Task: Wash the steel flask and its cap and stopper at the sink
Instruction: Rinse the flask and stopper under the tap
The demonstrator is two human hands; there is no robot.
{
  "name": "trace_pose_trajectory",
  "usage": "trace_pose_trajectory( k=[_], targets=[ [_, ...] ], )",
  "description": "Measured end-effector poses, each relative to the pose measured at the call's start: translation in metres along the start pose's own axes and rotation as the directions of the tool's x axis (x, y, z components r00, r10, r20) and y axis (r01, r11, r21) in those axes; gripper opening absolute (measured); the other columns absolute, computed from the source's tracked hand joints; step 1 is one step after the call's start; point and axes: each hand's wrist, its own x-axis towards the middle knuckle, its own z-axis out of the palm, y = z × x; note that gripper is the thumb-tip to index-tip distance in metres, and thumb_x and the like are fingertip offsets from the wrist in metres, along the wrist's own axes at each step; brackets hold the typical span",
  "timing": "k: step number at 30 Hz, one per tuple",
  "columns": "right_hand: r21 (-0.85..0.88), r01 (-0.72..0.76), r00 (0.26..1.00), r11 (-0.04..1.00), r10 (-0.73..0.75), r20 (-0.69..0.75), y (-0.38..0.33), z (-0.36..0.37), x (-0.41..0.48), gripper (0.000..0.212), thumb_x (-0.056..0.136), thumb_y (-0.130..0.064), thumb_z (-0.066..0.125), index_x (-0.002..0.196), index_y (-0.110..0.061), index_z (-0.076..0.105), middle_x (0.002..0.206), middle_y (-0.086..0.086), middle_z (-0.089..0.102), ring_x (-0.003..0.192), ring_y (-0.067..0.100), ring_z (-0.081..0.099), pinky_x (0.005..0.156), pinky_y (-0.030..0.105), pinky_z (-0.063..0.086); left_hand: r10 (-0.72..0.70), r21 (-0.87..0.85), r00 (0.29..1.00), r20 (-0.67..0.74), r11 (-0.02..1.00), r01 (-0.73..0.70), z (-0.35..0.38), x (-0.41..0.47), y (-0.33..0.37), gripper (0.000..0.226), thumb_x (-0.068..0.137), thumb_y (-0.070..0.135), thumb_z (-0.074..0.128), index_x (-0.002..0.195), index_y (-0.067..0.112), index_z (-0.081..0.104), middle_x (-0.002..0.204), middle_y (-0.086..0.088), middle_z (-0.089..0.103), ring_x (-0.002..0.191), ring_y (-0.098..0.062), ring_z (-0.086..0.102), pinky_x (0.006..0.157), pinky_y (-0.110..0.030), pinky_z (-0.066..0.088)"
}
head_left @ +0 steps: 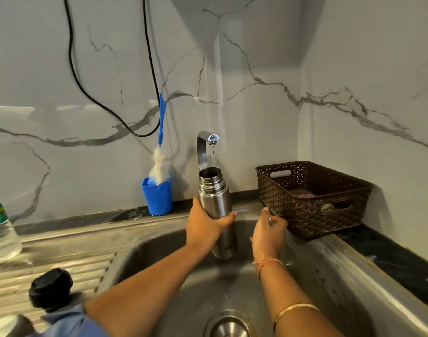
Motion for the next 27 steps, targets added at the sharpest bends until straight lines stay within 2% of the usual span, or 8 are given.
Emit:
trace_pose_trajectory(
  k=[4,8,12,14,17,19,22,27],
  targets=[
    [-0.016,0.006,1.000,1.000,-0.006,0.001,0.000,-0.001,-0.001,0.041,0.092,-0.043,0.048,0.116,-0.009,0.047,0.099,0.008,0.058,0.089,0.031,0.059,0.079,0.056,0.052,-0.213,0.155,0.963,0.164,0.970,0.188,0.002,-0.006,-0.010,0.085,0.063,0.042,0.084,0.131,0.020,0.038,0.124,-0.003,0.057,0.110,-0.021,0.057,0.093,-0.038,0.050],
    [-0.017,0.016,1.000,1.000,-0.016,0.004,-0.001,-0.002,0.000,0.041,0.093,-0.042,0.047,0.117,-0.009,0.047,0.099,0.008,0.056,0.087,0.029,0.057,0.079,0.055,0.053,-0.131,0.142,0.985,0.114,0.983,0.115,0.004,-0.008,-0.007,0.082,0.064,0.041,0.084,0.130,0.021,0.038,0.125,-0.001,0.056,0.113,-0.020,0.056,0.092,-0.035,0.050],
    [-0.001,0.008,1.000,1.000,-0.008,0.003,-0.002,-0.002,0.001,0.039,0.094,-0.040,0.047,0.116,-0.008,0.047,0.097,0.006,0.052,0.084,0.026,0.053,0.081,0.056,0.052,-0.077,0.005,0.997,-0.025,0.997,0.077,0.004,0.010,0.018,0.085,0.064,0.042,0.084,0.131,0.017,0.037,0.125,-0.004,0.056,0.112,-0.022,0.057,0.092,-0.038,0.050],
    [0.011,0.006,1.000,1.000,-0.006,-0.003,-0.002,-0.002,0.001,0.039,0.094,-0.040,0.047,0.116,-0.008,0.046,0.097,0.006,0.052,0.085,0.026,0.053,0.081,0.056,0.051,-0.108,0.008,0.994,0.007,0.994,0.108,0.005,0.011,0.019,0.086,0.064,0.042,0.084,0.132,0.017,0.036,0.126,-0.005,0.056,0.113,-0.023,0.056,0.094,-0.041,0.050],
    [0.008,0.014,1.000,1.000,-0.014,0.000,-0.002,-0.003,0.000,0.039,0.093,-0.042,0.047,0.116,-0.010,0.046,0.097,0.006,0.054,0.086,0.027,0.055,0.081,0.056,0.051,-0.220,0.177,0.962,0.160,0.965,0.191,0.010,-0.006,0.002,0.086,0.065,0.042,0.083,0.134,0.017,0.036,0.127,-0.005,0.056,0.112,-0.023,0.057,0.091,-0.036,0.051],
    [0.011,0.014,1.000,1.000,-0.014,0.011,-0.001,-0.004,0.000,0.039,0.093,-0.043,0.046,0.115,-0.010,0.045,0.096,0.006,0.054,0.086,0.028,0.056,0.080,0.056,0.052,-0.246,0.233,0.950,0.194,0.952,0.199,0.012,-0.022,-0.012,0.083,0.067,0.042,0.082,0.133,0.017,0.037,0.126,-0.004,0.056,0.111,-0.020,0.057,0.089,-0.032,0.050],
    [0.015,0.013,1.000,1.000,-0.013,0.018,-0.003,-0.004,-0.001,0.037,0.094,-0.042,0.047,0.113,-0.010,0.046,0.096,0.006,0.055,0.084,0.027,0.056,0.080,0.056,0.052,-0.234,0.243,0.955,0.182,0.952,0.186,0.010,-0.025,-0.015,0.082,0.068,0.042,0.081,0.132,0.017,0.037,0.126,-0.004,0.055,0.112,-0.021,0.057,0.089,-0.031,0.049],
    [-0.004,0.008,1.000,1.000,-0.008,-0.011,-0.005,-0.003,-0.001,0.041,0.093,-0.043,0.047,0.117,-0.009,0.047,0.108,0.014,0.060,0.090,0.032,0.057,0.081,0.056,0.051,-0.071,0.072,0.997,0.040,0.995,0.068,0.002,0.005,0.014,0.085,0.064,0.040,0.084,0.132,0.018,0.037,0.125,-0.001,0.056,0.112,-0.019,0.056,0.091,-0.034,0.049]
  ],
)
